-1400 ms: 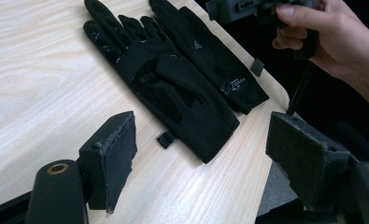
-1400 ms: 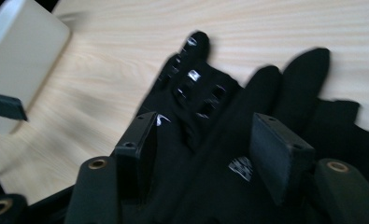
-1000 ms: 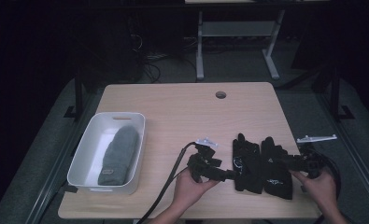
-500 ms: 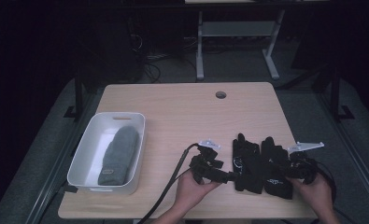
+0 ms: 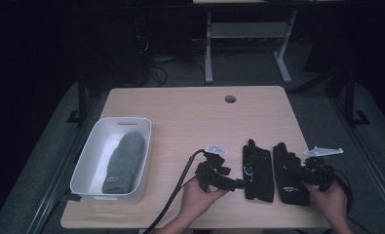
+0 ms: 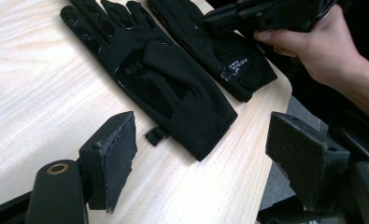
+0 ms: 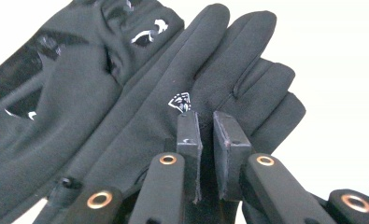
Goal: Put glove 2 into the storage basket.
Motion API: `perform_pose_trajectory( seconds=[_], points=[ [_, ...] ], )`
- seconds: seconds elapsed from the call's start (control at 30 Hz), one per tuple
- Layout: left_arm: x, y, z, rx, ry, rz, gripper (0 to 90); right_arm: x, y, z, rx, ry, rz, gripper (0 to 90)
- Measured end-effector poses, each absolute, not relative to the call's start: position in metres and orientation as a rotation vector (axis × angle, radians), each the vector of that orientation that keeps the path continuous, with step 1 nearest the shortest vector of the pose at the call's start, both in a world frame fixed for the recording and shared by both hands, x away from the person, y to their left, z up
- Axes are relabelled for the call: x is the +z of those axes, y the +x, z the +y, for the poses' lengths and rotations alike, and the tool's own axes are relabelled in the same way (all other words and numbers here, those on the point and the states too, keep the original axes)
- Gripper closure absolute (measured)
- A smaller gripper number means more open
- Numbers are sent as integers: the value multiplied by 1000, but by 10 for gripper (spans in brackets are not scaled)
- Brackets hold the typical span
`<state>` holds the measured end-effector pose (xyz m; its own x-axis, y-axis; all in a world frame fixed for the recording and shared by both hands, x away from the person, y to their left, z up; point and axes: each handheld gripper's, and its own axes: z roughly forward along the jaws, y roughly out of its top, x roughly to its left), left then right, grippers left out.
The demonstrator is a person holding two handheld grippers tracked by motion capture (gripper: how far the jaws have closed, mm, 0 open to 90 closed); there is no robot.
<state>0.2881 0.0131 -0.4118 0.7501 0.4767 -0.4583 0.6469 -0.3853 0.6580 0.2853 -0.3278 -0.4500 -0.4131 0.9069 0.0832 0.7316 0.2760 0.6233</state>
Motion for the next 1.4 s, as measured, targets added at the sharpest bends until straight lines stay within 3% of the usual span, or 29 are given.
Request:
perform_pose_trajectory(
  seconds=[0.23, 0.53, 0.83, 1.03, 1.1, 1.2, 1.27, 1.4],
  points=[
    [-410, 288, 15, -236, 2051, 845, 240, -427, 282, -333, 947, 1525, 2205, 814],
    [-407, 288, 21, -224, 2044, 847, 240, -402, 287, -305, 1059, 1496, 2212, 813],
    [-406, 288, 27, -220, 2034, 854, 240, -402, 301, -267, 1110, 1467, 2253, 812],
    [-409, 287, 29, -222, 2037, 860, 240, -419, 308, -259, 1083, 1526, 2271, 800],
    [-410, 287, 30, -223, 2039, 863, 240, -425, 308, -258, 1078, 1544, 2276, 762],
    [-411, 288, 30, -223, 2044, 864, 240, -430, 308, -260, 1035, 1560, 2287, 591],
    [-412, 287, 30, -225, 2043, 868, 240, -429, 305, -266, 1067, 1563, 2269, 544],
    [-415, 287, 28, -226, 2045, 873, 240, -425, 292, -286, 1086, 1574, 2238, 542]
  ],
)
